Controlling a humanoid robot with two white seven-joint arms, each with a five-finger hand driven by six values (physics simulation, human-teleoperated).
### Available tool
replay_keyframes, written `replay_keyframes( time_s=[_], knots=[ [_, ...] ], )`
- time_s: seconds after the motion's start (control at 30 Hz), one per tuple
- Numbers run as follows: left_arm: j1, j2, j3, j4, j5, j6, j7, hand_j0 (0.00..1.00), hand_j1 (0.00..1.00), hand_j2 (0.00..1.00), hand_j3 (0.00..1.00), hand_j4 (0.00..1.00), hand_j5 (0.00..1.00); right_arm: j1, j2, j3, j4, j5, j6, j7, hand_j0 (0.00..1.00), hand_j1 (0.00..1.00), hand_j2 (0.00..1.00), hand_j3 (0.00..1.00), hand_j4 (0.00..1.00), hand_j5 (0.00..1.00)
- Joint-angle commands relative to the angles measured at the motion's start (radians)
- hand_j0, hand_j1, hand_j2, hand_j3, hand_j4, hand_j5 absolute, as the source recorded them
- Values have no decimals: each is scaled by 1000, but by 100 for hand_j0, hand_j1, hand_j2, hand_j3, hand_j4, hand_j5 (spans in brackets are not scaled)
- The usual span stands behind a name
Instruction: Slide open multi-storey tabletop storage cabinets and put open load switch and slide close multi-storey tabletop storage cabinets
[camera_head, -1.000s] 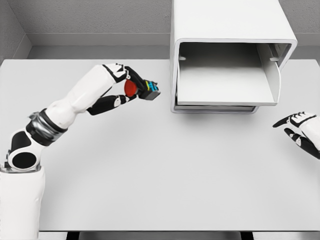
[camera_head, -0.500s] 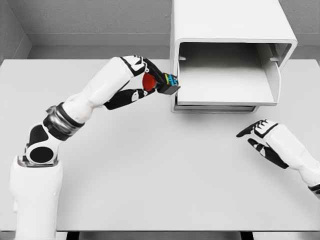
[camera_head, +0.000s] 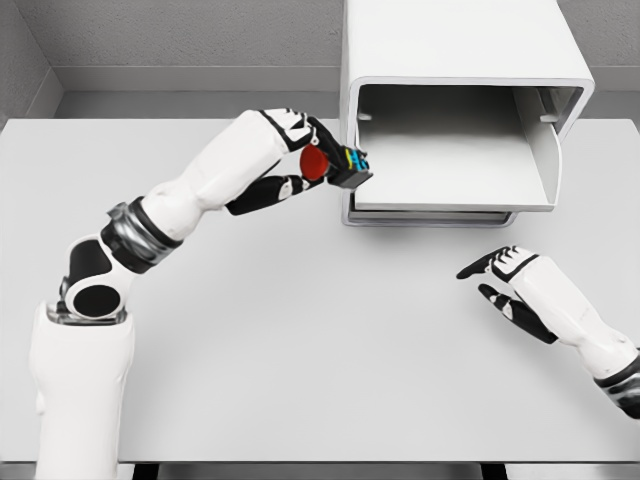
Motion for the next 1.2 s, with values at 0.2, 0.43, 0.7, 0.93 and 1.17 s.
replay_keyframes(
  time_s=[0.2,0.43,0.7,0.93,1.17],
  knots=[
    [-25,0,-28,8,-34,3,1,40,40,40,40,40,40,0,7,0,-1,-6,0,3,56,56,56,56,56,56],
    [-49,0,-42,28,-36,3,1,40,40,40,40,40,40,0,7,0,-1,-6,0,3,57,57,57,57,57,57],
    [-75,0,-111,51,-38,3,1,40,40,40,40,40,40,0,7,-2,-2,-6,0,5,57,57,57,57,57,57],
    [-129,0,-140,51,-45,3,1,40,40,40,40,40,40,0,7,-2,-4,-6,0,5,57,57,57,57,57,57],
    [-153,0,-183,59,-88,3,1,40,40,40,40,40,40,0,7,0,-4,-6,0,5,57,57,57,57,57,57]
  ],
)
